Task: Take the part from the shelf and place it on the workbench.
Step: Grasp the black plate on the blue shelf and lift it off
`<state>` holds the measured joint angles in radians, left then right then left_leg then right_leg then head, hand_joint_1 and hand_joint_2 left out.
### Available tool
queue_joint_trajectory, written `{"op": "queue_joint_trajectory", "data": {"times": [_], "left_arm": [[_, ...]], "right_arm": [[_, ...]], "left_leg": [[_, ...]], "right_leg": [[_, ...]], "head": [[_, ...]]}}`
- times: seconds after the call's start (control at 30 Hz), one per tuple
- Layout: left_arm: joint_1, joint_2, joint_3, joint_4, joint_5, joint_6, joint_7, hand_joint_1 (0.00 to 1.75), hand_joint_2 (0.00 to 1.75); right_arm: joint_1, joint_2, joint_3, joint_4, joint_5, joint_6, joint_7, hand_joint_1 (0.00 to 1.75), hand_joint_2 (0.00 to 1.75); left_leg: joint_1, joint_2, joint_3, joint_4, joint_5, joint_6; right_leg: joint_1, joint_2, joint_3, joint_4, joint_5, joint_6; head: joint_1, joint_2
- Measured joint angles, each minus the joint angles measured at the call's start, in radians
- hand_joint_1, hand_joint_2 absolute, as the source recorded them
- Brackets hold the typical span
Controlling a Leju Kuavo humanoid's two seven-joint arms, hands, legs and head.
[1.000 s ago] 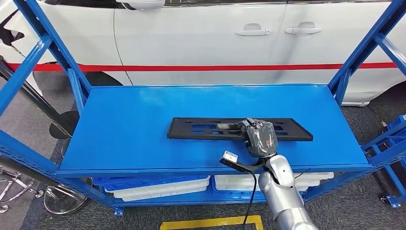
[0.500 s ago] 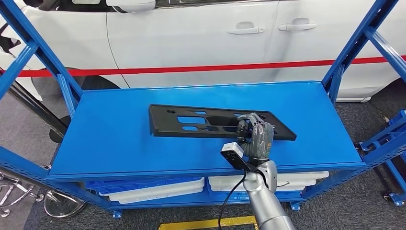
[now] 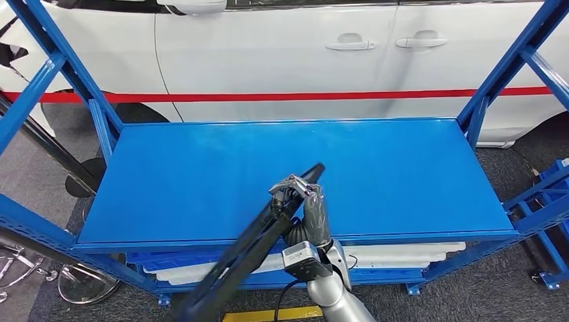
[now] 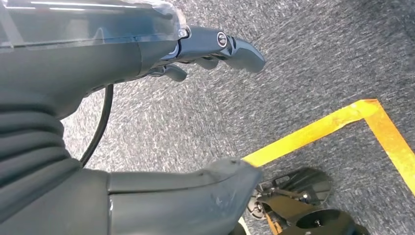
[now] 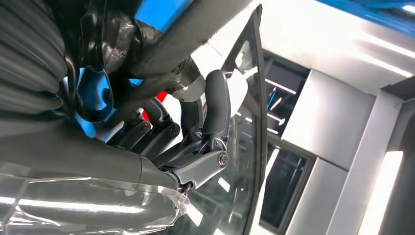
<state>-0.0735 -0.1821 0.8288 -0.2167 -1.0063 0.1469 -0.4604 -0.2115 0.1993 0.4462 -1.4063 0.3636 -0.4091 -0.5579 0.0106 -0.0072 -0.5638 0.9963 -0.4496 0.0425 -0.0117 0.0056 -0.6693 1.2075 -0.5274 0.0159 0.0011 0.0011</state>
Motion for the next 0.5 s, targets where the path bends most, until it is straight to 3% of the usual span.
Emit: {"op": "queue_joint_trajectory", "data": {"times": [0.07, 0.1, 0.23, 0.3, 0.37, 0.4, 0.43, 0.47, 0.5], "left_arm": [[0.000, 0.000, 0.001, 0.000, 0.000, 0.000, 0.000, 0.00, 1.75], [0.000, 0.000, 0.002, 0.000, 0.000, 0.000, 0.000, 0.00, 1.75], [0.000, 0.000, 0.002, 0.000, 0.000, 0.000, 0.000, 0.00, 1.75], [0.000, 0.000, 0.002, 0.000, 0.000, 0.000, 0.000, 0.00, 1.75], [0.001, 0.000, 0.002, 0.000, 0.000, 0.000, 0.000, 0.00, 1.75], [0.002, 0.000, 0.002, 0.000, 0.000, 0.000, 0.000, 0.00, 1.75], [0.004, 0.000, 0.003, 0.000, 0.000, 0.000, 0.000, 0.00, 1.75], [0.004, 0.001, 0.003, 0.000, 0.001, 0.001, 0.000, 0.00, 1.75], [0.004, 0.002, 0.005, 0.000, 0.002, 0.002, -0.001, 0.00, 1.75]], "right_arm": [[0.001, -0.004, 0.014, -0.015, -0.001, 0.000, 0.002, 1.75, 1.75], [0.001, -0.005, 0.020, -0.020, -0.001, 0.000, 0.003, 1.75, 1.75], [0.004, -0.008, 0.033, -0.034, -0.002, 0.000, 0.004, 1.75, 1.75], [0.004, -0.008, 0.038, -0.038, -0.002, 0.001, 0.004, 1.75, 1.75], [0.005, -0.009, 0.043, -0.040, -0.003, 0.003, 0.005, 1.75, 1.75], [0.006, -0.010, 0.045, -0.040, -0.008, 0.007, 0.004, 1.75, 1.75], [0.007, -0.012, 0.047, -0.040, -0.018, 0.013, 0.003, 1.75, 1.75], [0.007, -0.013, 0.050, -0.042, -0.033, 0.023, 0.002, 1.75, 1.75], [0.008, -0.014, 0.056, -0.046, -0.054, 0.037, 0.001, 1.75, 1.75]], "left_leg": [[-0.003, -0.002, 0.000, 0.006, -0.005, -0.007], [-0.005, -0.002, -0.001, 0.009, -0.007, -0.012], [-0.003, 0.000, -0.005, 0.019, -0.019, -0.034], [0.001, 0.001, -0.037, 0.094, -0.067, -0.045], [0.003, 0.002, -0.100, 0.232, -0.132, -0.054], [0.004, 0.002, -0.126, 0.284, -0.147, -0.057], [0.004, 0.002, -0.134, 0.300, -0.143, -0.059], [0.004, 0.002, -0.123, 0.274, -0.118, -0.058], [0.005, 0.002, -0.094, 0.211, -0.080, -0.057]], "right_leg": [[0.002, 0.000, 0.065, -0.134, 0.052, -0.009], [0.004, 0.000, 0.081, -0.170, 0.061, -0.013], [0.005, 0.000, 0.087, -0.190, 0.067, -0.032], [0.000, -0.003, 0.090, -0.197, 0.070, -0.041], [0.000, -0.006, 0.090, -0.196, 0.070, -0.045], [0.001, -0.007, 0.089, -0.195, 0.069, -0.045], [0.001, -0.007, 0.090, -0.194, 0.068, -0.045], [0.001, -0.006, 0.090, -0.192, 0.067, -0.044], [0.000, -0.006, 0.091, -0.191, 0.066, -0.043]], "head": [[0.000, 0.000], [0.000, 0.000], [0.000, 0.000], [-0.001, 0.000], [-0.001, 0.000], [-0.001, 0.000], [-0.001, 0.000], [-0.001, 0.000], [-0.001, 0.000]]}}
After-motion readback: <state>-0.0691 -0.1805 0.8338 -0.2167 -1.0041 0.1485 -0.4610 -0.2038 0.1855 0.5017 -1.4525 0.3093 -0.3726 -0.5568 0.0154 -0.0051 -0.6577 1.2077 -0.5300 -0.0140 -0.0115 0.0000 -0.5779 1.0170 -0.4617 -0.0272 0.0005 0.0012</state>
